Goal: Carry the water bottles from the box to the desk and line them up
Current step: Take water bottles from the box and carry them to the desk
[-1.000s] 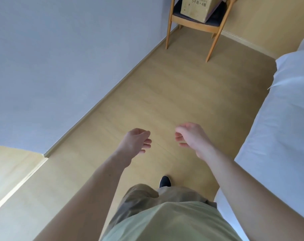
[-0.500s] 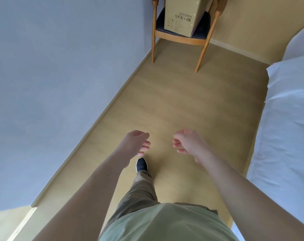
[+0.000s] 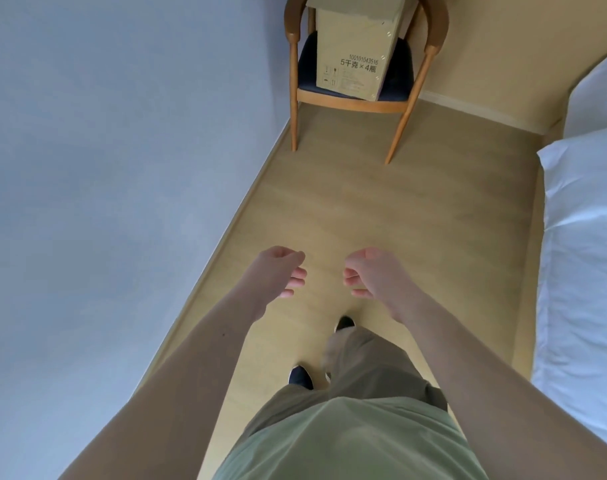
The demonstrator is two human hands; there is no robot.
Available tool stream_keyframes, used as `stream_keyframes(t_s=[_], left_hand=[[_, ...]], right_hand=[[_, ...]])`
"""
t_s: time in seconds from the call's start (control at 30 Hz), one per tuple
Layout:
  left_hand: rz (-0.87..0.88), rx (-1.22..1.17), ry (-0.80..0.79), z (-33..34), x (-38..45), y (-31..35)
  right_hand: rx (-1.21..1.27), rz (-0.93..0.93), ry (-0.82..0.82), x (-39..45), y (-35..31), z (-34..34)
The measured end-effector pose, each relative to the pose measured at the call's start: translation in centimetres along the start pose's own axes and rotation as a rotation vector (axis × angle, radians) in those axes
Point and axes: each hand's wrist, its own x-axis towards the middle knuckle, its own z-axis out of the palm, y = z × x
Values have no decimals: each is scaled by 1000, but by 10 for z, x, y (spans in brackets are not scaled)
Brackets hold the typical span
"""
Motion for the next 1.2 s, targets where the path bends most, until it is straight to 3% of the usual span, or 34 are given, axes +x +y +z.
stream_keyframes(t_s=[0.27,0.8,1.2], left_hand=[[-12,28,-13,0,92,88],[27,29,-13,31,279,327],[71,148,-93,-11,410,467]], right_hand=[[37,23,1,98,-78,-32],[72,-36,13,319,-255,-152],[122,-18,146,430,-371,-166]])
